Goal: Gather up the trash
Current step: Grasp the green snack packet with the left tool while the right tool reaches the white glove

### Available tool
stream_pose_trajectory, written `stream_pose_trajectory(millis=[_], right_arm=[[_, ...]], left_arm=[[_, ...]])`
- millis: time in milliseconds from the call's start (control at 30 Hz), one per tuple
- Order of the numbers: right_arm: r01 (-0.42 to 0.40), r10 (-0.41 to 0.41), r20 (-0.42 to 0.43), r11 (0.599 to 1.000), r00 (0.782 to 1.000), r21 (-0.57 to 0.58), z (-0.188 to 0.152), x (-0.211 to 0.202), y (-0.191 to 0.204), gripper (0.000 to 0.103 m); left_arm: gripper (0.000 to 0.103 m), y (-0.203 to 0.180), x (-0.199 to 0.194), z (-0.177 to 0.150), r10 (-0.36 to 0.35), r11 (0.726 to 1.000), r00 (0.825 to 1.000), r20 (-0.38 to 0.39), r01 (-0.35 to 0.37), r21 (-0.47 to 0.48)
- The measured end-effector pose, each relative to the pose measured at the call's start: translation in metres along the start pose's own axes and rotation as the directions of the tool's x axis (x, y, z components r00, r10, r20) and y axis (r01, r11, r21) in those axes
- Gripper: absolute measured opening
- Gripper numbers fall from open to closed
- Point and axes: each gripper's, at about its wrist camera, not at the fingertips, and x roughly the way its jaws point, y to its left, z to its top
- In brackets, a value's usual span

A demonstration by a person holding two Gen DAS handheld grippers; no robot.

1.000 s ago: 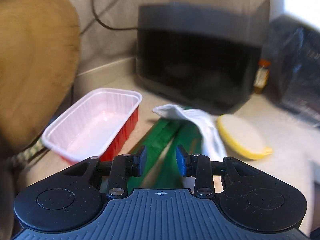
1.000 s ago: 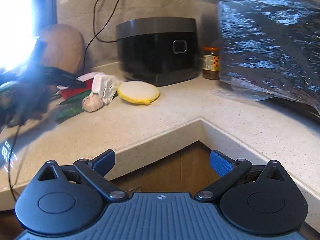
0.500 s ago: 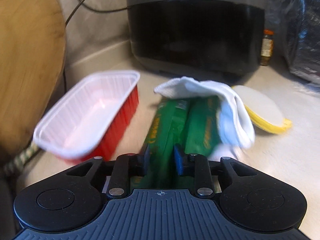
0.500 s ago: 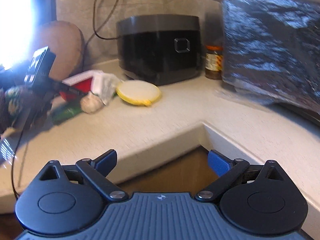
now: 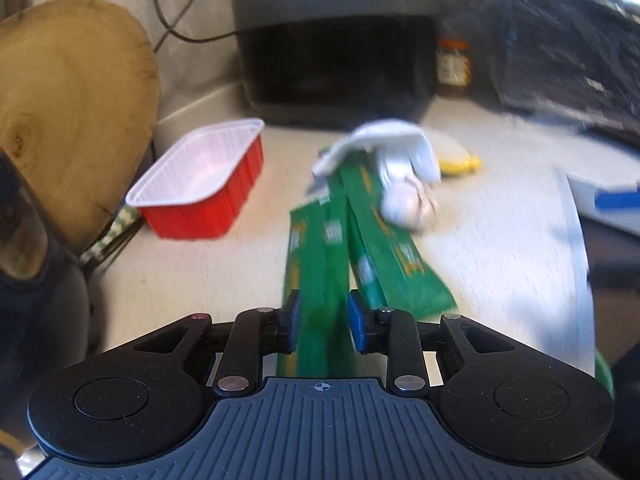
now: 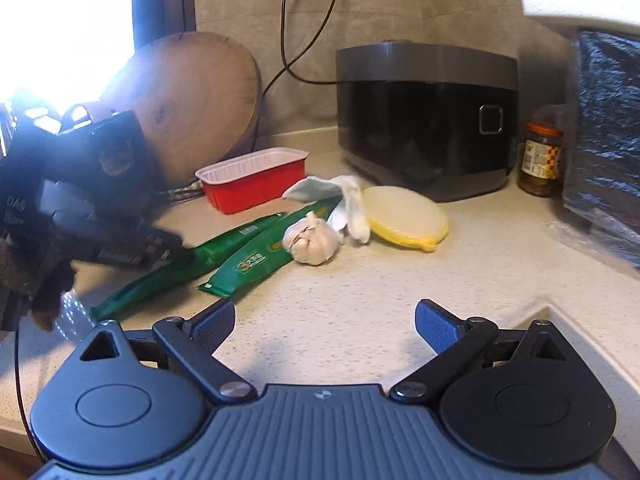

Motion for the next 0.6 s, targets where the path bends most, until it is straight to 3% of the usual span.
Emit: stream_pose_trajectory(millis=[100, 200, 367, 533, 567, 600], right_arm=[[0.007, -0.007, -0.01, 1.0, 1.0, -0.01, 0.0, 0.001, 0.005, 0.098], [0.04, -0.04, 0.003, 0.998, 0.999, -0.043, 0.001, -0.003, 0.003, 0.098], [0.083, -0.083, 0.0, 0.996, 0.997, -0.029, 0.021, 0.013, -0.009, 0.098], [0.054, -0.052, -0.034, 0.997, 0.998, 0.052, 0.046, 0.047, -0.008, 0.097], [0.04, -0.038, -0.043, 0.998, 0.998, 0.05, 0.049, 0.054, -0.003, 0.095], [0.026, -0.024, -0.052, 0.999, 0.998, 0.047, 0.052, 0.062, 0.004, 0.087]], left_arm=[[0.035, 0.003, 0.022, 0.006, 0.027, 1.0, 0.998, -0.055, -0.028, -0.011], [0.042, 0.002, 0.027, 0.006, 0.047, 0.999, 0.997, -0.058, -0.047, 0.006], [0.045, 0.004, 0.028, 0.001, 0.019, 1.0, 0.999, -0.051, -0.018, 0.021], [0.045, 0.006, 0.014, -0.006, -0.067, 0.998, 0.993, -0.096, 0.067, 0.005], [0.045, 0.006, 0.009, -0.011, -0.07, 0.998, 0.993, -0.097, 0.07, 0.003], [0.041, 0.005, 0.003, -0.016, -0.072, 0.997, 0.993, -0.091, 0.073, 0.003]])
